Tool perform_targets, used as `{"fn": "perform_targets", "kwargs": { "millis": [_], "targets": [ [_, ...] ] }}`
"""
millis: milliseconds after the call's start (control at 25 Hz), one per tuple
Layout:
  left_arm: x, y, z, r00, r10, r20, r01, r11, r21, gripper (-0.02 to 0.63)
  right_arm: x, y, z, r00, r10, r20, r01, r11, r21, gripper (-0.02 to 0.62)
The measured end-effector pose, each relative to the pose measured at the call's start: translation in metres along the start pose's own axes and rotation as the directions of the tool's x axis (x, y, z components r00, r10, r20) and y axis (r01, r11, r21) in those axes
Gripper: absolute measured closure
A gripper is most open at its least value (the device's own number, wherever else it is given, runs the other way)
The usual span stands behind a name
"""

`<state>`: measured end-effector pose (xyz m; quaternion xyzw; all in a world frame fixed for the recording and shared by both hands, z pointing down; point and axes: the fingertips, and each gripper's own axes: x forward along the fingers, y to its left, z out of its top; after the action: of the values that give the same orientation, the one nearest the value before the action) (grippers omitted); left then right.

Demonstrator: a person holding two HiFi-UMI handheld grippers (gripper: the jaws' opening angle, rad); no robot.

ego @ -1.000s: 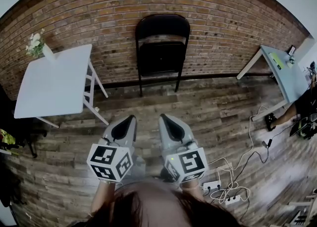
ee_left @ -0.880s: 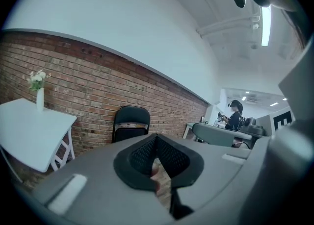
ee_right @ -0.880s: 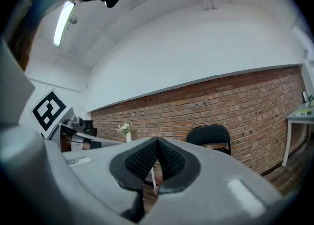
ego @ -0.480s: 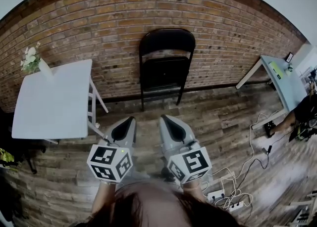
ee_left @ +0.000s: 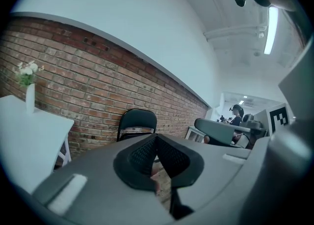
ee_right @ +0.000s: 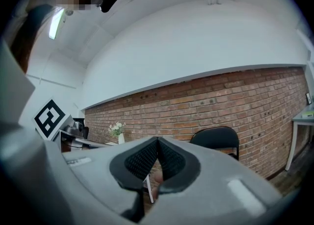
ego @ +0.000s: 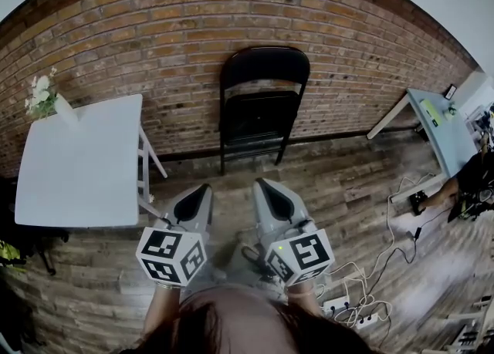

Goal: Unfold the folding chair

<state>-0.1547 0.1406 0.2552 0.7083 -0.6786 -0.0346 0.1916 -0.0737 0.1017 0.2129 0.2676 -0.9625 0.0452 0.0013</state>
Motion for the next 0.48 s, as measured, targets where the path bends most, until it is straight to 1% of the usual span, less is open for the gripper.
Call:
{"fn": "perform_targets", "kwargs": {
  "millis": [280, 480],
  "targets": [
    [0.028, 0.022, 0.002, 0.999, 0.028, -0.019, -0.028, 1.000, 0.004, 0.604, 0.031, -0.018, -0.011, 1.000, 0.006, -0.022, -0.006, 1.000, 0.011, 0.601],
    [0.063, 0.035, 0.016, 0.999, 0.021, -0.026, -0.021, 1.000, 0.013, 0.604, 0.060, -0.041, -0.011, 1.000, 0.000, -0.023, 0.001, 1.000, 0.028, 0.601]
  ]
}}
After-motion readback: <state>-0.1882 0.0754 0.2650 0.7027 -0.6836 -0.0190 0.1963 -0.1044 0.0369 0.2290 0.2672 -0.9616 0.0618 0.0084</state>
